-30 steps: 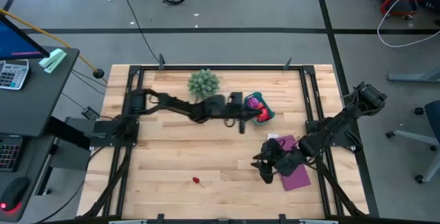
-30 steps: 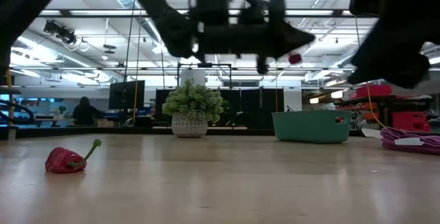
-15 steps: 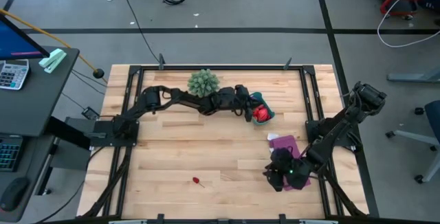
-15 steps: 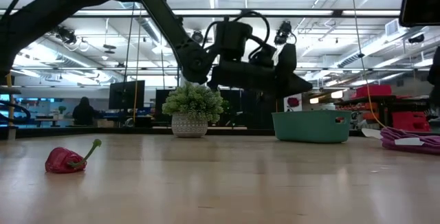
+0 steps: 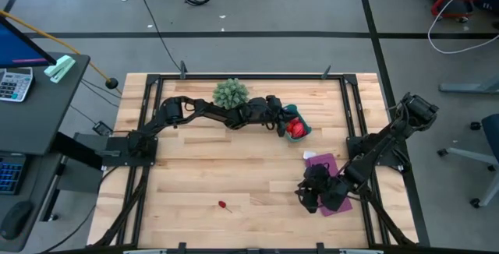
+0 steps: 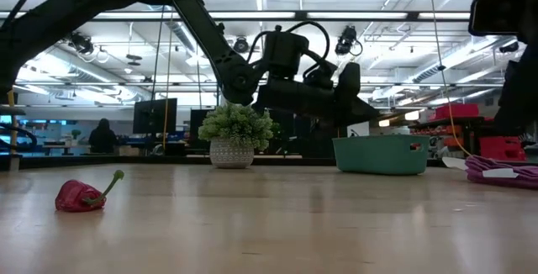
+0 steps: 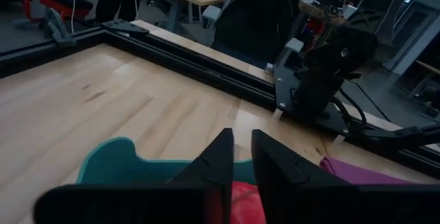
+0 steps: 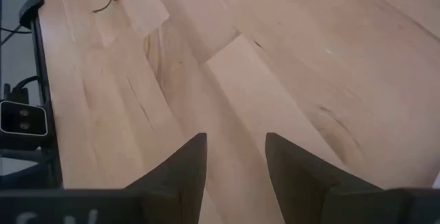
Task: Pick and placing Produce into tupperware
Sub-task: Put the red cherry into the blue bin
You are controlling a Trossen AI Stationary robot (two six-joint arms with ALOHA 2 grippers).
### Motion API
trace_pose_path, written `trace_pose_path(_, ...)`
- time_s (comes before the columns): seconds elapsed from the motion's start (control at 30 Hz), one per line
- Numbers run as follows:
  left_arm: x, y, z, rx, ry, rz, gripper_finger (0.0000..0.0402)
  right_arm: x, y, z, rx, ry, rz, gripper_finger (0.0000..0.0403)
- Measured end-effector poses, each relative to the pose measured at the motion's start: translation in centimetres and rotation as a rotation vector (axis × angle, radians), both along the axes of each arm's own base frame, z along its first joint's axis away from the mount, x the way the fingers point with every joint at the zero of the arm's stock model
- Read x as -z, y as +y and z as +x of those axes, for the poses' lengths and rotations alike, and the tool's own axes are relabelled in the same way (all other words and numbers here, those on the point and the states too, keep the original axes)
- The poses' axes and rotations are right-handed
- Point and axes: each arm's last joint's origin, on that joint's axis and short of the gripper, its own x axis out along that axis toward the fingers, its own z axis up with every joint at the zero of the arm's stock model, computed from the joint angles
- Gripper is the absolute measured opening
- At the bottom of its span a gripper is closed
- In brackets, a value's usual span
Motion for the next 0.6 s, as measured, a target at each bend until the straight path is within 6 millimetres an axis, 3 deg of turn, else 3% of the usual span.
trace_pose_path(0.13, -0.3, 0.2, -0.1, -0.005, -0.008, -0.024, 0.0097, 0.0, -0.1, 0.1, -0.02, -0.001, -0.025, 0.0158)
trace_pose_path(0.23, -2.2, 0.5, -0.3, 0.034, -0.059, -0.095, 0.0121, 0.0, -0.2, 0.2, -0.031, -0.012, -0.052, 0.0158)
trace_pose_path(0.4, -8.6, 2.1, -1.9, 0.217, -0.183, -0.198, 0.0141, -0.5, 0.0, 0.7, -0.054, -0.123, -0.166, 0.0158)
trace_pose_path(0.6, -17.3, 4.3, -6.0, 0.455, -0.305, -0.199, 0.0132, -0.6, 1.4, 3.6, -0.147, -0.36, -0.27, 0.0158)
